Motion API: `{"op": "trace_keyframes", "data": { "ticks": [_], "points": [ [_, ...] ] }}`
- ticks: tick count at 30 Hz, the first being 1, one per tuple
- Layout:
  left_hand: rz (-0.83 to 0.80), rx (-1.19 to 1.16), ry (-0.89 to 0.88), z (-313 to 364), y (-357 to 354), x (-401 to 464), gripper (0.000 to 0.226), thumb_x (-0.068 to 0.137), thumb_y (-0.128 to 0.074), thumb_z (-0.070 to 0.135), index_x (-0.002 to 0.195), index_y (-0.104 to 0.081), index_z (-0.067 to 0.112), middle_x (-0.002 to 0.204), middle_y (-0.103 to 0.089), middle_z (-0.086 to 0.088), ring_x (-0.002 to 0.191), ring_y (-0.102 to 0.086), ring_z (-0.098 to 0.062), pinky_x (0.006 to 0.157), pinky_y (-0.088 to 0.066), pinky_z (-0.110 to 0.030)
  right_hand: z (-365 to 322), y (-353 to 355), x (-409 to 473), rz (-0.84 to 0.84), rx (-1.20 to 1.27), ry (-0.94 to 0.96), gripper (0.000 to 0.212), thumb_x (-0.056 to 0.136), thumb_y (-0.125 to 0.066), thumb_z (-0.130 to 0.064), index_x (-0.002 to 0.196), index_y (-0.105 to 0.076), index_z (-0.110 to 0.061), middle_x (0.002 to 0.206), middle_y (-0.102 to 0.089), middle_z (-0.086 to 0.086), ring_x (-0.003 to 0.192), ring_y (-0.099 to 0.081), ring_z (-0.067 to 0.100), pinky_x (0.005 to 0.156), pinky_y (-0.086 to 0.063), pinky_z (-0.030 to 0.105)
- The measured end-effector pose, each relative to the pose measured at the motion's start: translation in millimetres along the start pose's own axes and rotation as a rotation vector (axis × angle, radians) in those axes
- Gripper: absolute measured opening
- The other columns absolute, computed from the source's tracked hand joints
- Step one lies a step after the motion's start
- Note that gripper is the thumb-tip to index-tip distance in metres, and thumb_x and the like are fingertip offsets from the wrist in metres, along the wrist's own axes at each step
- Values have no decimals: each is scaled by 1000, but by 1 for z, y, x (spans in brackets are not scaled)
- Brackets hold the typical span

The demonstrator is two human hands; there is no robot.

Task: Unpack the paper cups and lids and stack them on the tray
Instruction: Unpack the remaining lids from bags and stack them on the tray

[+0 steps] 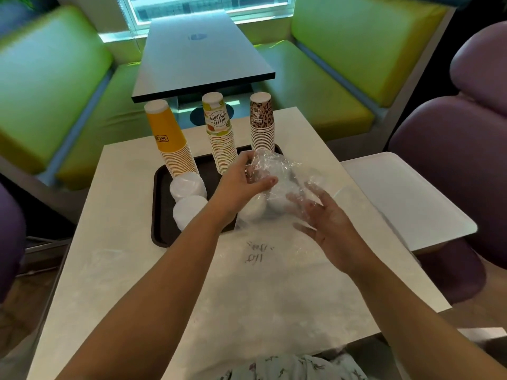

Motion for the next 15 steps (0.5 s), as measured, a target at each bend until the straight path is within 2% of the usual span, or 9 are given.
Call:
{"op": "trace_keyframes", "data": {
  "ticks": [3, 6, 8, 10, 12, 15],
  "points": [
    [-45, -62, -16, 2, -9, -3, 44, 83, -70, 10, 123, -53, 9, 115, -64, -15, 106, -64, -28, 95, -51, -47, 7, -8, -3, -39, -161, -8, 45, 74, -71, -23, 117, -56, -25, 101, -72, -5, 96, -67, 9, 75, -54, 21],
    [-200, 109, 34, -5, -16, -6, 52, 77, -77, 16, 124, -54, 15, 116, -66, -5, 107, -64, -17, 98, -49, -39, 3, 5, 3, 96, -119, 23, 25, 77, -66, -10, 102, -66, -13, 80, -72, -5, 78, -66, 7, 75, -52, 26],
    [-311, 241, 70, -13, -20, -11, 40, 77, -77, 15, 114, -62, 19, 111, -68, 1, 105, -63, -11, 99, -47, -33, -9, 14, 7, 169, -87, 72, 19, 84, -61, -1, 99, -67, -11, 79, -71, -4, 77, -66, 7, 73, -53, 23],
    [-375, 284, 65, -15, -25, -16, 22, 81, -72, 11, 100, -67, 21, 98, -71, 10, 97, -65, -5, 94, -47, -23, -22, 18, 10, 183, -127, 132, 19, 87, -59, 1, 99, -67, -11, 81, -72, -3, 78, -66, 8, 72, -55, 21],
    [-384, 245, 63, -15, -28, -20, 14, 84, -67, 9, 94, -69, 18, 90, -72, 10, 91, -67, -5, 88, -49, -18, -32, 19, 11, 160, -133, 164, 19, 88, -59, -2, 101, -66, -14, 84, -72, -2, 78, -68, 10, 72, -56, 23],
    [-271, 85, 119, -23, -26, -16, 14, 89, -60, 8, 102, -66, 8, 97, -72, -8, 93, -68, -21, 88, -53, -31, -28, 16, 11, 47, -195, 86, 27, 81, -66, -12, 106, -63, -22, 90, -70, -3, 81, -68, 10, 69, -55, 23]
  ]
}}
Point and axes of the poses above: each hand's wrist, its own x-axis towards the middle knuckle, its own y-axis out of the back of the hand, z = x × y, the point moved 8 cm from there along x, towards the middle knuckle
